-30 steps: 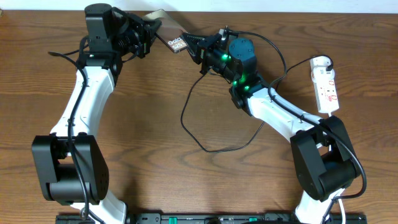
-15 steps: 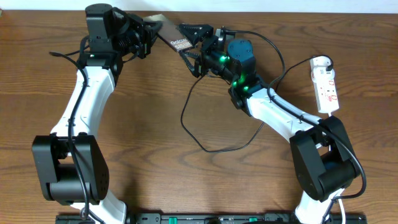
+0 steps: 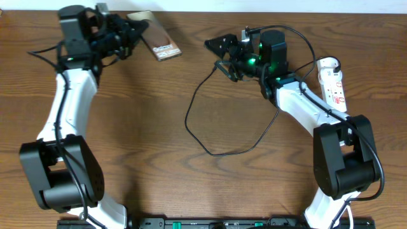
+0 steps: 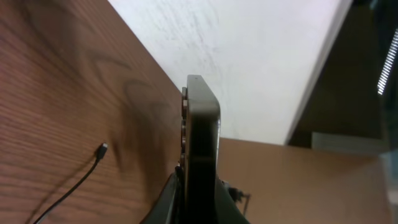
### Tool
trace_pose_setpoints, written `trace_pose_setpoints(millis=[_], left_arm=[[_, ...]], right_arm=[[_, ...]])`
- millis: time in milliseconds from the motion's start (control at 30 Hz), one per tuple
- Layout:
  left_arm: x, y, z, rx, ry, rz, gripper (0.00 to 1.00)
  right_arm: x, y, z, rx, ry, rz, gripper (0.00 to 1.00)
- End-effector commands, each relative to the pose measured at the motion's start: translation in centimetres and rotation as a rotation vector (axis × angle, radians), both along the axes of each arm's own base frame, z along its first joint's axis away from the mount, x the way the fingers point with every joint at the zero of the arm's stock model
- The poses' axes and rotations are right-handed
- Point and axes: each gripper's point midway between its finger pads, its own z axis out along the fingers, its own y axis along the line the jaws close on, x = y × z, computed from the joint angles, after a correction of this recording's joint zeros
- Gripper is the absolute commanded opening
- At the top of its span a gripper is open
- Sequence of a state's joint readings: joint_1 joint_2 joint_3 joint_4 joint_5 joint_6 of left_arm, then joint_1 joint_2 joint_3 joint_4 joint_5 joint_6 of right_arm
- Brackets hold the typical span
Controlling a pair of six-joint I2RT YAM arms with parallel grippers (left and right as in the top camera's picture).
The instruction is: Plug charger to phone and switch on socket
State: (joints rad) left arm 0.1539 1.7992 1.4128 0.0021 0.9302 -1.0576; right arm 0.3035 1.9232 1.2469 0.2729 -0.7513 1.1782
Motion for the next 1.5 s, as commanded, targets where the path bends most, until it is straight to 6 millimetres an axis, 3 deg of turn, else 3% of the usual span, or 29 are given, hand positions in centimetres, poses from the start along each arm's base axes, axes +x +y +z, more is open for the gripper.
trace_pose_setpoints(millis=[0,133,333,500,633,733,1000,1167,1400,1467], left_arm=[[-1.8,1.2,1.8,-0.058,-0.062,-0.117,0.07],[-2.1,2.8,1.8,-0.102,-0.025,-0.096,0.07],[-2.0,3.1,1.7,-0.119,0.001,-0.076,0.07],[-2.3,3.0,1.5,-0.116,-0.001,-0.093,0.07],[-2.8,2.5,1.8,-0.105,-0.041,-0.144,0.07],[-3.2,2.2,2.0,-0.097,-0.068,-0.178,0.07],[-4.1,1.4,2.6,-0.107,-0.114,-0.257,0.07],[-4.2,1.4,2.6,-0.111,-0.108,-0.259,0.07],[-3.5,2.2,0.6,-0.091,-0.005,-0.162,0.07],[-3.4,2.4,0.4,-0.084,-0.002,-0.149,0.07]], right_arm=[[-2.0,0.5,0.4,-0.088,-0.169,0.151,0.99],[-3.3,0.0,-1.3,-0.264,-0.183,0.153,0.98],[-5.5,-0.6,-2.9,-0.477,-0.187,0.167,0.96],[-6.3,1.0,-0.1,-0.438,-0.283,0.201,0.99],[-6.5,3.3,3.8,-0.283,-0.442,0.276,0.92],[-6.1,3.7,6.1,-0.202,-0.496,0.27,0.82],[-7.4,6.1,7.6,-0.008,-0.563,0.407,0.8],[-6.3,6.1,5.1,0.003,-0.466,0.387,0.73],[-2.5,2.7,-1.0,-0.21,-0.21,0.119,0.64],[-2.0,2.4,-1.5,-0.251,-0.201,0.073,0.64]])
